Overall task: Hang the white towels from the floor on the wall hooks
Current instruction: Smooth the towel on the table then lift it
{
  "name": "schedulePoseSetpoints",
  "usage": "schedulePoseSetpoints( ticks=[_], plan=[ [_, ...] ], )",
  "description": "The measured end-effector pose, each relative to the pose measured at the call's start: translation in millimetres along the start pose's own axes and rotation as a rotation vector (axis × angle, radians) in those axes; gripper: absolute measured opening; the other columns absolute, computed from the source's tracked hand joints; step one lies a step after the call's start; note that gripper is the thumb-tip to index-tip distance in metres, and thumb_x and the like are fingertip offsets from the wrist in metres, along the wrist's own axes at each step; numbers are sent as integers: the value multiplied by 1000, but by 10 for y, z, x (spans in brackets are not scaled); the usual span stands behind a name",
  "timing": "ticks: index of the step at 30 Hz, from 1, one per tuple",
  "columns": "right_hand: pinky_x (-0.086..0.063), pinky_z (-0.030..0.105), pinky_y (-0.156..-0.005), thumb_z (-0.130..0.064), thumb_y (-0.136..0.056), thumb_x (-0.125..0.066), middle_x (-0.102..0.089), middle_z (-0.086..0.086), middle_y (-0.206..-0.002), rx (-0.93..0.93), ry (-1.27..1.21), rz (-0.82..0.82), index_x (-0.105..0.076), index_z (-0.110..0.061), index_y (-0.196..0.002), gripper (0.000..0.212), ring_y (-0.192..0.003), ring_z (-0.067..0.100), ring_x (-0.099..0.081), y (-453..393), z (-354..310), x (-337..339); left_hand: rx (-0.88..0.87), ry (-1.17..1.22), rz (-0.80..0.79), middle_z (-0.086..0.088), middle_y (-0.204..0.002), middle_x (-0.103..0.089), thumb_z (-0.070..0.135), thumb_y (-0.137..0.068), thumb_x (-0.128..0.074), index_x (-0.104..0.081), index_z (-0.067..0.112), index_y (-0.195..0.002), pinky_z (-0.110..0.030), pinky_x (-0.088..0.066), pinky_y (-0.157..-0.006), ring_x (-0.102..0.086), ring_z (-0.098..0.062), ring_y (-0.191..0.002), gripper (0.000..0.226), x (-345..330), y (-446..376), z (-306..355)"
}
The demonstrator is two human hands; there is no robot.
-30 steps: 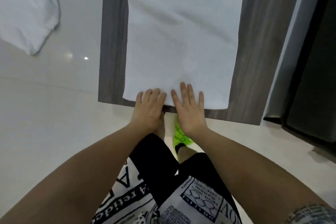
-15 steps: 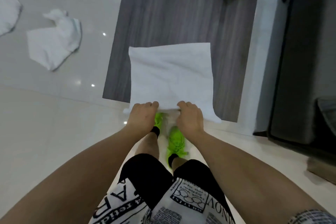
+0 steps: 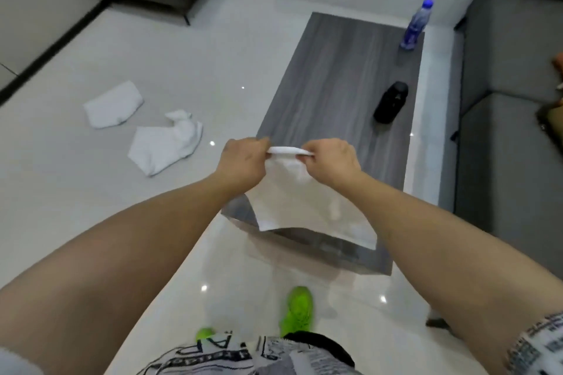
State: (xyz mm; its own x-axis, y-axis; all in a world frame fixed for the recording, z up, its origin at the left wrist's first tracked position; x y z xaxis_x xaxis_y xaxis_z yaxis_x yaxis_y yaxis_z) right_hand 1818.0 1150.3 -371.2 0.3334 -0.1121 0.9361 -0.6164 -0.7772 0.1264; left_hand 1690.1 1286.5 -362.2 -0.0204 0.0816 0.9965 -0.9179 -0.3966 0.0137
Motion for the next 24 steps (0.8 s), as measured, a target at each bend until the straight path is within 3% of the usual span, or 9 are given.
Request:
schedulePoseSetpoints(
  ticks=[7,12,19,24],
  plan=[
    [-35,28,-53,-45,-92,-54,-62,-7,-71,199,27,120,-69,-32,-87,21,-69,21,-58,-235,-1461,742,114,-26,242,-2,-79,-59,20,-95,-45,-53,17,-96,-33,-30,-61,-55,-29,-73,9,1058,489,-1003],
    [-33,27,-49,-37,-90,-54,-60,-7,-67,327,51,201,-68,-30,-82,18,-67,21,-59,-169,-2756,1000,273,-8,338,-3,-79,-58,19,-91,-46,-54,16,-94,-37,-39,-66,-54,-29,-78,10,1634,1156,-1882],
    [-40,27,-54,-36,-91,-55,-67,-4,-76,548,90,295,-71,-27,-88,18,-70,21,-60,29,-4665,978,495,-44,461,-3,-100,-64,21,-94,-44,-57,18,-118,-40,-44,-81,-56,-28,-95,27,2294,2412,-3252],
    [-38,28,-60,-36,-89,-57,-64,-6,-78,697,-7,277,-73,-30,-92,17,-73,20,-55,253,-6049,680,659,-70,525,-3,-110,-63,24,-94,-48,-57,21,-120,-35,-42,-76,-57,-29,-97,28,2670,3478,-4113]
  ],
)
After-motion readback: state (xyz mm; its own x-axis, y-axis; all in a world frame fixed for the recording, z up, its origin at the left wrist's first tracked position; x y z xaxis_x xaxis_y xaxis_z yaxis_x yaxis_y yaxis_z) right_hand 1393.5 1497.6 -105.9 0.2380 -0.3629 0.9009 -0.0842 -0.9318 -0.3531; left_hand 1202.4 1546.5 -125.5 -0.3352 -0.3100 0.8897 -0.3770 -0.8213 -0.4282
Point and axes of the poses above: each hand's wrist, its own y-axis away from the middle knuckle, its own x-axis out of the back of the hand, z = x × y, the point moved 3 cm from there along -y, towards the middle knuckle
